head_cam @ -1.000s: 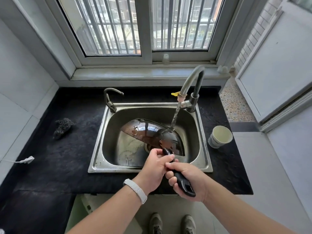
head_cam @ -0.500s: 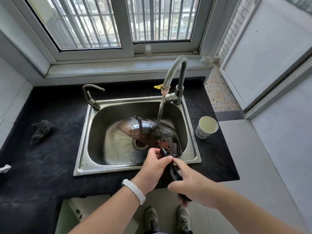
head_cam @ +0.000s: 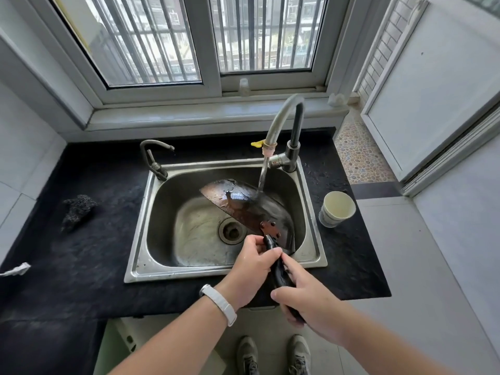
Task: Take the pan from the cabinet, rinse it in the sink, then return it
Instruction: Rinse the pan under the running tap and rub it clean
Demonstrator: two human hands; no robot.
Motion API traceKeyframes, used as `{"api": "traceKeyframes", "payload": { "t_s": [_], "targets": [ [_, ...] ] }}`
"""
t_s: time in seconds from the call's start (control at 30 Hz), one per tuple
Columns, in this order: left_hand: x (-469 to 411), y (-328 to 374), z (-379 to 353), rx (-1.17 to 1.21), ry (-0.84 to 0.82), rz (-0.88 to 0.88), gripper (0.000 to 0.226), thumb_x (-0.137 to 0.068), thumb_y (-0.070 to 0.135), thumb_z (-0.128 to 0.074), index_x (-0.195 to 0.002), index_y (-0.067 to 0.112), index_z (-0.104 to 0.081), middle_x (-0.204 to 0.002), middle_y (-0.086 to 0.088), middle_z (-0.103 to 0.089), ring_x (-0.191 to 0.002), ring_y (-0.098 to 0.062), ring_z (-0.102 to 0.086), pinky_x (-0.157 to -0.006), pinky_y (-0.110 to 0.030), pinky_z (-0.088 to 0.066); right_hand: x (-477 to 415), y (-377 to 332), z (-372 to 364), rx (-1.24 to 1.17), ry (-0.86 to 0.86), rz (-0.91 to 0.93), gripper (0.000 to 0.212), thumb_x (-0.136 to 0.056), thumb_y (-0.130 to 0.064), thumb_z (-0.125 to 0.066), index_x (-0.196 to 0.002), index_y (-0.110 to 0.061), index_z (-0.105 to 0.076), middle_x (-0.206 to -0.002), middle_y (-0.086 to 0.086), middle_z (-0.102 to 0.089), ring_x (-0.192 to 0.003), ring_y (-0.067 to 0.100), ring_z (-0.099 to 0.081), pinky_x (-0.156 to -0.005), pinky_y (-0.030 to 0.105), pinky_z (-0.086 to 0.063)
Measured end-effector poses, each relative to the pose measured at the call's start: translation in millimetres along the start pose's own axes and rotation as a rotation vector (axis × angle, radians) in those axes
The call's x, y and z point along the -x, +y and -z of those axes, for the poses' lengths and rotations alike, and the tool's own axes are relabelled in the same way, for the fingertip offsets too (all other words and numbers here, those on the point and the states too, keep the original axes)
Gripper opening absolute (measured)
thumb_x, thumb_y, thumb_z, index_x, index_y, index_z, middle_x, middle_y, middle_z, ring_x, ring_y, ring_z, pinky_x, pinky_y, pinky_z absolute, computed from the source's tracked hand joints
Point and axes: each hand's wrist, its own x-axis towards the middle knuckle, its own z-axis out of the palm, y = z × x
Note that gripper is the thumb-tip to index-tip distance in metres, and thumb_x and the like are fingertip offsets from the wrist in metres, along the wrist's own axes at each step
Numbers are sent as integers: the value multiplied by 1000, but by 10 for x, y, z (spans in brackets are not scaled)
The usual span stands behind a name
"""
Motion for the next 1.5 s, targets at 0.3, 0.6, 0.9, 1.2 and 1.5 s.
{"api": "traceKeyframes", "payload": {
  "t_s": [0.3,0.6,0.9,1.2,1.5],
  "targets": [
    [50,28,-66,-55,-29,-26,38,-81,23,-69,-113,12,-50,-104,-11,-66,-90,-17,-65,-83,-35,-54,68,39,27,5,17,10,69,-73,-14,-56,-121,-60,-36,-50,-11,-56,-46,15,-41,-49,28,-30],
    [138,71,-154,-27,-22,-63,42,-79,23,-72,-115,13,-55,-104,-11,-69,-94,-22,-67,-91,-48,-55,83,95,54,-154,31,-19,87,-73,-11,-57,-148,-42,-27,-52,9,-42,-47,16,-34,-46,27,-27],
    [137,208,-270,-260,26,-148,37,-84,24,-69,-119,17,-56,-106,-2,-71,-98,-14,-69,-91,-38,-57,139,66,63,-272,42,42,87,-74,-9,-56,-152,-35,-29,-51,5,-39,-44,14,-32,-42,26,-24],
    [138,227,-318,-280,49,-151,41,-83,27,-68,-121,19,-56,-108,1,-70,-100,-12,-68,-92,-38,-56,151,-7,128,-235,18,13,89,-74,-9,-56,-155,-31,-26,-52,5,-39,-44,13,-34,-41,25,-26],
    [167,167,-126,-59,114,-47,36,-78,16,-70,-111,16,-56,-107,-11,-72,-98,-22,-71,-89,-40,-58,36,-47,22,-109,-5,-43,85,-71,-9,-57,-151,-26,-32,-51,-2,-48,-45,14,-36,-44,26,-25]
  ]
}}
